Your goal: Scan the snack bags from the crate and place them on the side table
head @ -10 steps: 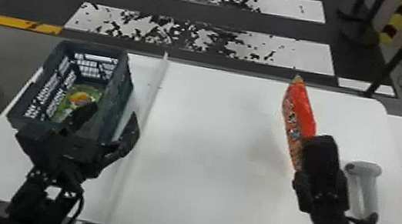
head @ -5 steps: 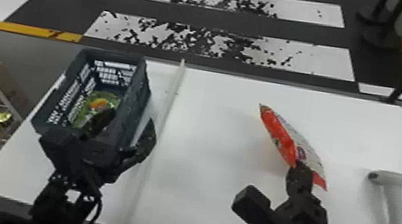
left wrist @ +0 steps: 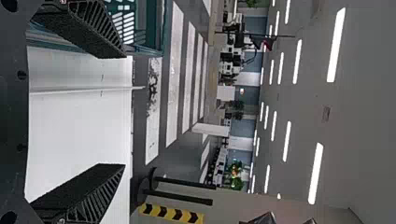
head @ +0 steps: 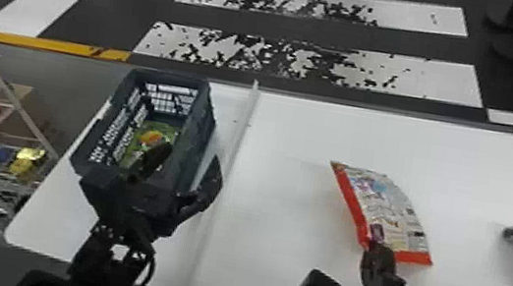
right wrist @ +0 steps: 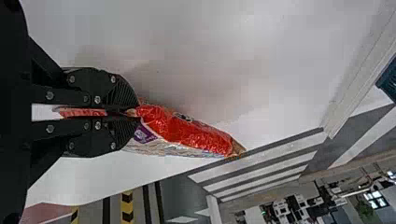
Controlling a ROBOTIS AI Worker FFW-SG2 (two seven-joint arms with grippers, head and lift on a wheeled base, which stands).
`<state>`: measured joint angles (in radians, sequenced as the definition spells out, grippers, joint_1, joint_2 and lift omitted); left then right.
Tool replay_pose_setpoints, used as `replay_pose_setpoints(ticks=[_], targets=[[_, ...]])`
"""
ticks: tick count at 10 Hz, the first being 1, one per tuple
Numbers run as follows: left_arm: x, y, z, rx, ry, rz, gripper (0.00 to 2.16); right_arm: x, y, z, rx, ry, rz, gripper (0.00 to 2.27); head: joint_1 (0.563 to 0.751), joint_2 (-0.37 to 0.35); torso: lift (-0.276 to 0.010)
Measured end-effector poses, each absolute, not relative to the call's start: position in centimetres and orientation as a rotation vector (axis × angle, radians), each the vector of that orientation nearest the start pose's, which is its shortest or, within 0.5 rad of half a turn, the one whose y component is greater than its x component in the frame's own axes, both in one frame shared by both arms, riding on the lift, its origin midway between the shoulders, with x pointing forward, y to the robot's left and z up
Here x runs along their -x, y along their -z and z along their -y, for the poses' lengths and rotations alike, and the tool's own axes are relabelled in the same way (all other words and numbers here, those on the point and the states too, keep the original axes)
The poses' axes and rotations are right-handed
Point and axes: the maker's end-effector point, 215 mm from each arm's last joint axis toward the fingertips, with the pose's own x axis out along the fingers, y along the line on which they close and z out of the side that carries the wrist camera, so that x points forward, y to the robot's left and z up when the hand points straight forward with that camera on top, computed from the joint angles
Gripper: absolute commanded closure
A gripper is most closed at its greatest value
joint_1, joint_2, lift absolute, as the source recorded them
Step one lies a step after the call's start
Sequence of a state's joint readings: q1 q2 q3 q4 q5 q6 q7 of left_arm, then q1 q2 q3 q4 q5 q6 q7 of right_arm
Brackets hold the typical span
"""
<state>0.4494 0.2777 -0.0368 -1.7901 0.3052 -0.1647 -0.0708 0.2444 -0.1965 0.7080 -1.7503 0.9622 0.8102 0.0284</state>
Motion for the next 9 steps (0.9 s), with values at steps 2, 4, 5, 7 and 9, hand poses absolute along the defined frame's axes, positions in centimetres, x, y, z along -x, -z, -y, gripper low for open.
replay_pose_setpoints(ticks=[2, 4, 5, 7, 9], targets=[[-44.7, 40.1, -25.4, 0.063, 0.155, -0.08, 0.03, -39.2, 53.0, 9.5, 1.081, -0.361, -0.525, 0.06, 0.695, 0.21, -0.05], [-44.7, 40.1, -25.4, 0.065, 0.155, -0.08, 0.03, -39.0, 52.0, 8.7, 0.908, -0.411, -0.53, 0.07, 0.695, 0.221, -0.05], [-44.7, 40.1, -25.3, 0.067, 0.155, -0.08, 0.03, -39.1, 51.0, 8.2, 0.811, -0.435, -0.523, 0.08, 0.695, 0.225, -0.05], [-44.6, 40.2, -25.3, 0.067, 0.155, -0.081, 0.03, -39.6, 48.5, 7.6, 0.575, -0.488, -0.508, 0.09, 0.695, 0.234, -0.05], [-44.6, 40.2, -25.4, 0.068, 0.154, -0.08, 0.03, -40.6, 46.0, 7.6, 0.381, -0.51, -0.474, 0.35, 0.695, 0.232, -0.05]])
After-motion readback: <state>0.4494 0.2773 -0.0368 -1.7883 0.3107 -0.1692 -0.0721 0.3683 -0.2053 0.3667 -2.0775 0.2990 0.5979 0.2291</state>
